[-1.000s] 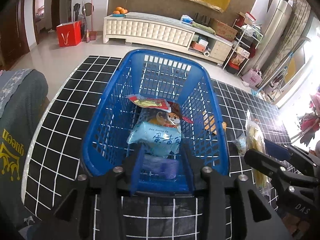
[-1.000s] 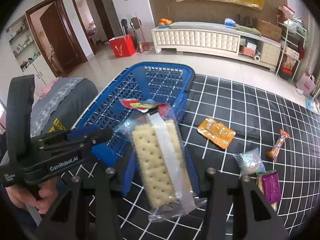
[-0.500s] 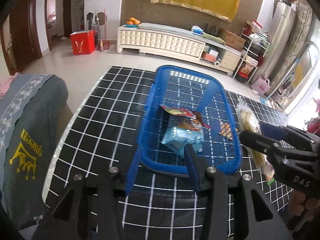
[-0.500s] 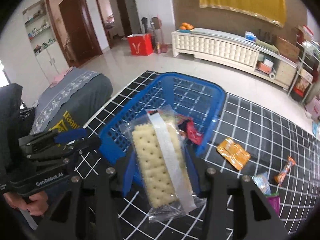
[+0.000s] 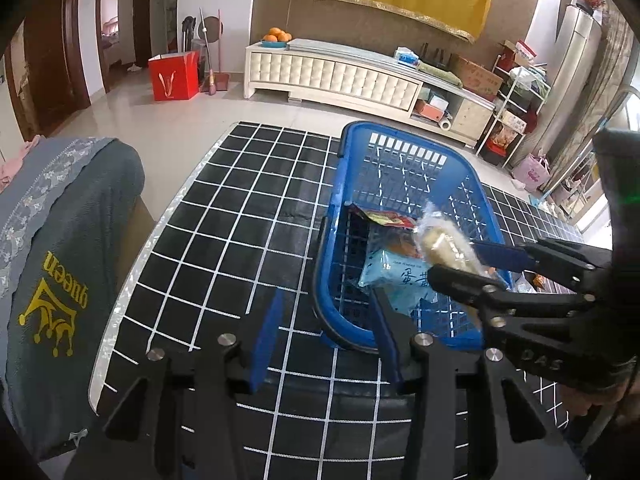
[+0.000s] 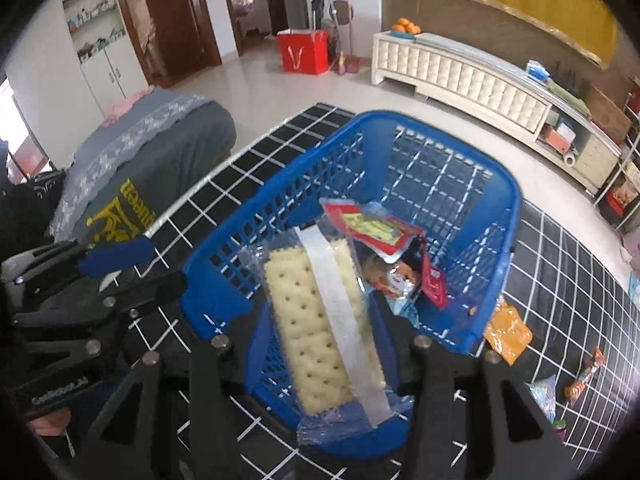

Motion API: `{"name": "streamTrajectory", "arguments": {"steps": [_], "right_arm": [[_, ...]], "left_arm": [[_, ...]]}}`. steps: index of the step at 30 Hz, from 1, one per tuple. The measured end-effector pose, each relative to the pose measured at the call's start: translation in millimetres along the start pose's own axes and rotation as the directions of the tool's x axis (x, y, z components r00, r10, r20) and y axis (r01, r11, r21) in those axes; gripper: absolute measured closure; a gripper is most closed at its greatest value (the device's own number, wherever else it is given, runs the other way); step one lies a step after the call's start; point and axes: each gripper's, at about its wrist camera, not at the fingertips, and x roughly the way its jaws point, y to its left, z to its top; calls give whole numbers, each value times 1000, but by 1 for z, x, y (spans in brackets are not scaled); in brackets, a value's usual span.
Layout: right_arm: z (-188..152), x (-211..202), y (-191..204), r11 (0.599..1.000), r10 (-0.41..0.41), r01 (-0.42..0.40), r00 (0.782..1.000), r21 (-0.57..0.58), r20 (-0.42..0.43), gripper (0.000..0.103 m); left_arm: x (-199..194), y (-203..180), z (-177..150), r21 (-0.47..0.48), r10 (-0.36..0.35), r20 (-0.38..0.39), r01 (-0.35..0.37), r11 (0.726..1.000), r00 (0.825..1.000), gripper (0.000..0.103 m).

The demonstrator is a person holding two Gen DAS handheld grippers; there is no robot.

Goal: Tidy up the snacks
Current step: 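Lower the clear cracker pack into the basket and open the right tool, then move both tools back from the basket to the snack pile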

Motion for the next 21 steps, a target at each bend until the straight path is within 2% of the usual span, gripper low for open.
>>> {"name": "streamTrajectory", "arguments": {"steps": [5, 10, 12, 14, 21], "right_arm": [[-2, 8, -4, 1000, -18, 18, 1000, 24, -10, 50], [-3, 13, -2, 1000, 9, -8, 999, 14, -38, 46], [-2, 12, -1, 1000, 1, 0, 999, 7, -33, 32], [-2, 9, -2, 1000, 22, -22, 999, 20, -24, 24], [-7, -9, -6, 1000, 22, -22, 1000, 20, 6, 23]], "left_arm": [[8, 4, -1, -17, -11, -14, 11, 1000, 1000, 61], [12, 5, -4, -21, -14, -28, 13, 1000, 1000, 61], [11, 3, -4, -19, -12, -29, 11, 1000, 1000, 61], [10, 3, -4, -18, -8, -27, 7, 1000, 1000, 56], [1, -2, -6, -11, -1, -16, 1, 1000, 1000, 52]]}}
